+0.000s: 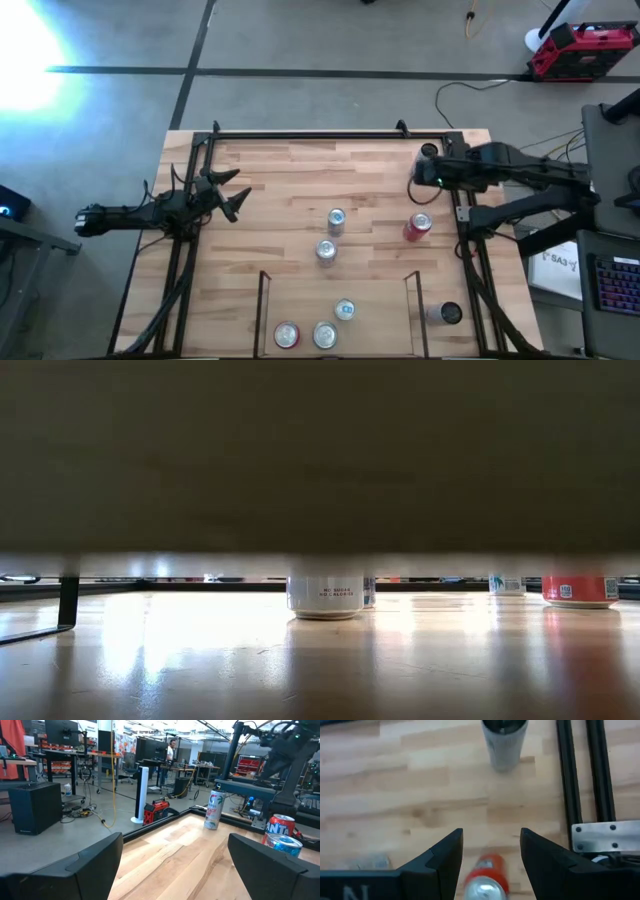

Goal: Place canned beverage on shelf
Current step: Put the top white pink soda can on the shelf

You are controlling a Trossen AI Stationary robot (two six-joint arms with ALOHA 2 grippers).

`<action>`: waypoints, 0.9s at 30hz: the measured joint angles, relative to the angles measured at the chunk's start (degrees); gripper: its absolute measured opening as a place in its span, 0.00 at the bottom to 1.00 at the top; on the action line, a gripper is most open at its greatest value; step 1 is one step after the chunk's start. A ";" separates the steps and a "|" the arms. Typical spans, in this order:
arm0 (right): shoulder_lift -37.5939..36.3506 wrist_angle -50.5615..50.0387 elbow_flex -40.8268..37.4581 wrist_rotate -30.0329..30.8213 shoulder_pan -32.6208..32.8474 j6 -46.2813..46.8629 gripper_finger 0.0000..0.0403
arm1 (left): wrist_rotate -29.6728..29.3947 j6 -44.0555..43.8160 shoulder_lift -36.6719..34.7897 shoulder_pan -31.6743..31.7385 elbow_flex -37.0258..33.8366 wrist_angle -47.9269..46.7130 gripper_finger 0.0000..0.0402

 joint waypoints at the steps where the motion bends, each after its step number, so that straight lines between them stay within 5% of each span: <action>1: 0.91 -0.17 0.81 -0.10 -1.04 0.37 0.45 | 0.00 0.00 -0.02 0.00 0.00 0.01 0.86; 9: 7.55 -1.97 3.13 -9.52 -11.27 6.15 0.45 | 0.00 0.00 -0.01 0.00 0.00 0.00 0.86; 20: 11.87 2.17 4.79 -21.98 -35.55 -14.63 0.45 | 0.00 0.00 0.00 0.00 0.00 0.01 0.86; 23: 12.42 5.89 4.79 -26.06 -38.21 -21.80 0.45 | 0.00 0.00 0.00 0.00 0.00 0.01 0.86; 27: 14.10 7.29 4.79 -25.08 -38.50 -19.91 0.46 | 0.00 0.00 -0.01 0.01 0.00 0.01 0.86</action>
